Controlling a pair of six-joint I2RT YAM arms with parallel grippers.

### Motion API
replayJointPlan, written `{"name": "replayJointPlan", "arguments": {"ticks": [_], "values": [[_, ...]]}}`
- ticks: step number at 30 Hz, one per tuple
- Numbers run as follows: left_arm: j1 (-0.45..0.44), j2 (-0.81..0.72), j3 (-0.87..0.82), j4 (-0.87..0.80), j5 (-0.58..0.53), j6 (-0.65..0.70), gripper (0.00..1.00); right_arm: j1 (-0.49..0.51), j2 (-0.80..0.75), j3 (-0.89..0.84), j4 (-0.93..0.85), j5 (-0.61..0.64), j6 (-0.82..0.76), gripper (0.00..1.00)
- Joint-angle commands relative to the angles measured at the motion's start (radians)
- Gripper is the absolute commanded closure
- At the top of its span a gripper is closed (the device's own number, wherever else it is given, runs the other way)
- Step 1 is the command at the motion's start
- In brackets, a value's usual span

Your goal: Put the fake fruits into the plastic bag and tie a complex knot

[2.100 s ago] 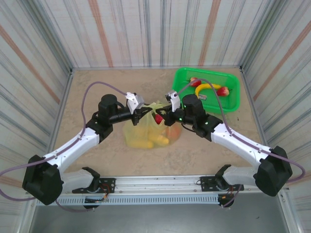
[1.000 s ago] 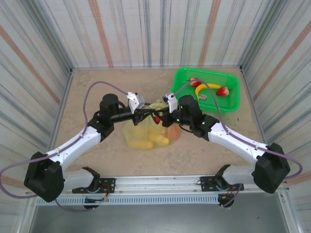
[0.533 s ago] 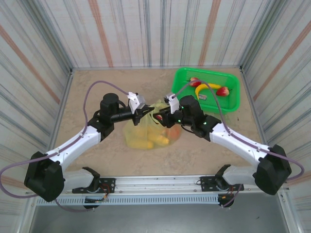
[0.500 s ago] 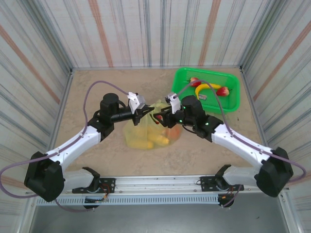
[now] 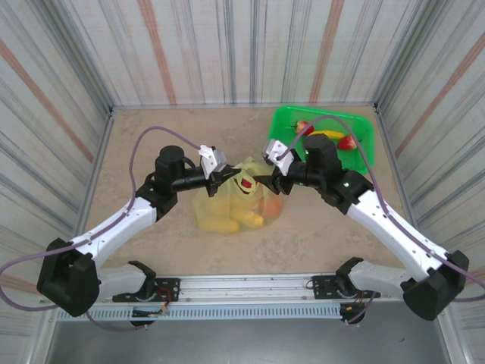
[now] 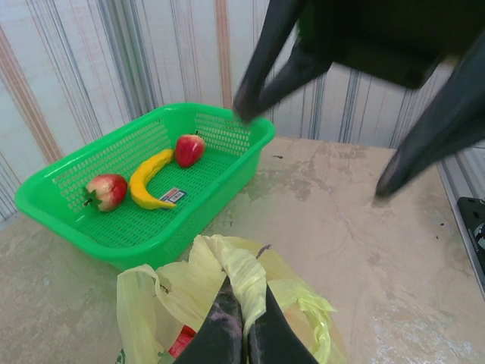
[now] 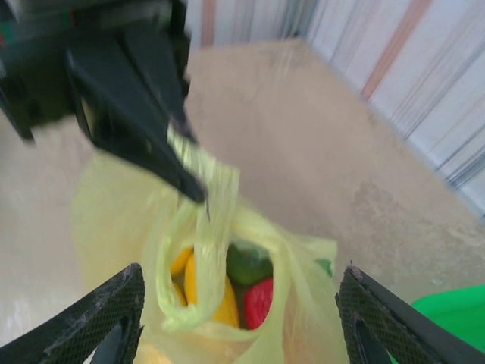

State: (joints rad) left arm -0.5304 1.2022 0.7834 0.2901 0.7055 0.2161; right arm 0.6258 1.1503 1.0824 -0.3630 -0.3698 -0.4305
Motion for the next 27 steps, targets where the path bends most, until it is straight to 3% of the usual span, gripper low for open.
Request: {"name": "replayJointPlan", "arguments": {"ticks": [1,8,16,22,27], "values": [[-0.001,-0.029,-0.001,0.02,0.04,0.033,1.0,-0.018,0.057,0.065,-0.105,-0.09,-0.276,0.3],[-0.003,-0.034,0.004,0.012,0.061,0.044,1.0,-0.023,0.188,0.163,-0.093,-0.225,-0.349,0.25],[-0.001,-0.039,0.004,0.003,0.075,0.056,1.0,-0.021,0.313,0.273,-0.175,-0.348,-0.359,0.33],[0.002,-0.037,0.005,0.001,0.09,0.057,1.0,-0.021,0.364,0.303,-0.207,-0.376,-0.365,0.51],[0.004,-0.034,0.009,-0.002,0.1,0.057,1.0,-0.02,0.398,0.338,-0.235,-0.409,-0.375,0.73]]}}
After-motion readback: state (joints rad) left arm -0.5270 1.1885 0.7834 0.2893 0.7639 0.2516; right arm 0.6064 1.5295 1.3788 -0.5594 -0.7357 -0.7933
